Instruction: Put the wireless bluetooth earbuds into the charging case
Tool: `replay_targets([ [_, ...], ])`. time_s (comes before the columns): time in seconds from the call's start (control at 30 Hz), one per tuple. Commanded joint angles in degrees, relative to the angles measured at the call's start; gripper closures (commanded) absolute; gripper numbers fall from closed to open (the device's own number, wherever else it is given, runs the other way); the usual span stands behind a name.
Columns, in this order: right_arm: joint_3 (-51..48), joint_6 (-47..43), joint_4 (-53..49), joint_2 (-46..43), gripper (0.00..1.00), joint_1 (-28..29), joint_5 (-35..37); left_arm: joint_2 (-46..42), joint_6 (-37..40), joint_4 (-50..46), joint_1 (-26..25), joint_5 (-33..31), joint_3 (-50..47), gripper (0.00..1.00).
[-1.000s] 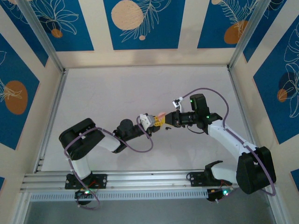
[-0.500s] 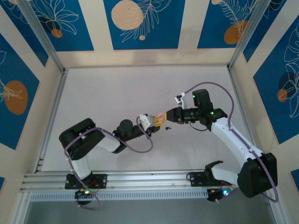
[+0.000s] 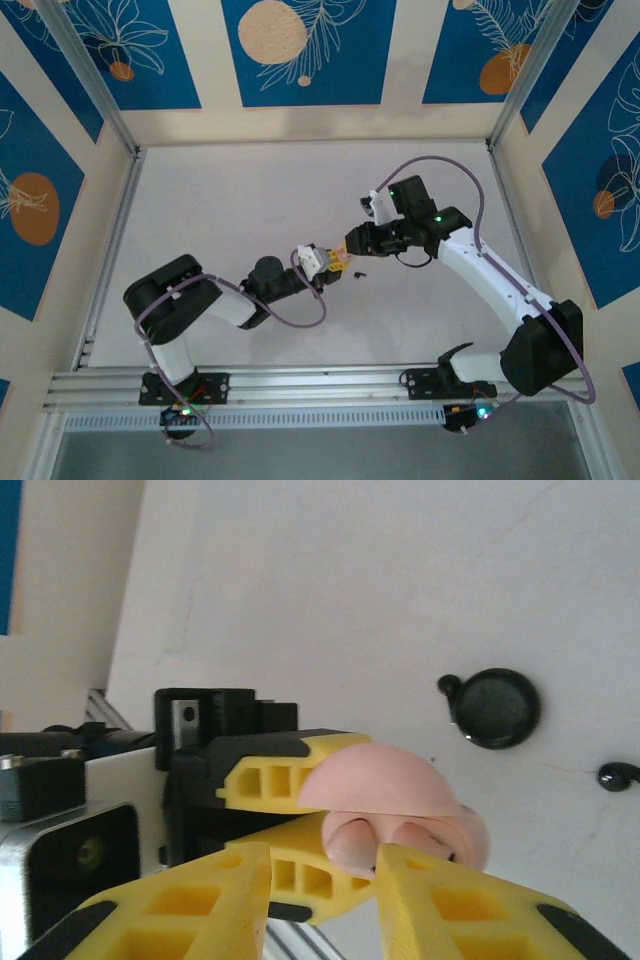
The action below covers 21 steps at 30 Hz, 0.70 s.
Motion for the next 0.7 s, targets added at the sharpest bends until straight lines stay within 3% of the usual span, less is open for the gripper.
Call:
replay_targets([
  [0.0,2.45,-2.17,-5.68,0.89,0.67,0.95,4.96,-1.29,0.68,2.82,-0.87,-0.07,-0.54,0.92],
  [0.3,3.49,-2.18,-5.53,3.79,0.73,3.00,5.70,-1.39,0.60,2.88,-0.82,-0.13,-0.45,0.92],
  [0.67,4.34,-3.71,-5.91,4.19,0.72,5.46,8.53,-2.89,0.86,1.32,-0.83,0.25,-0.45,0.92],
])
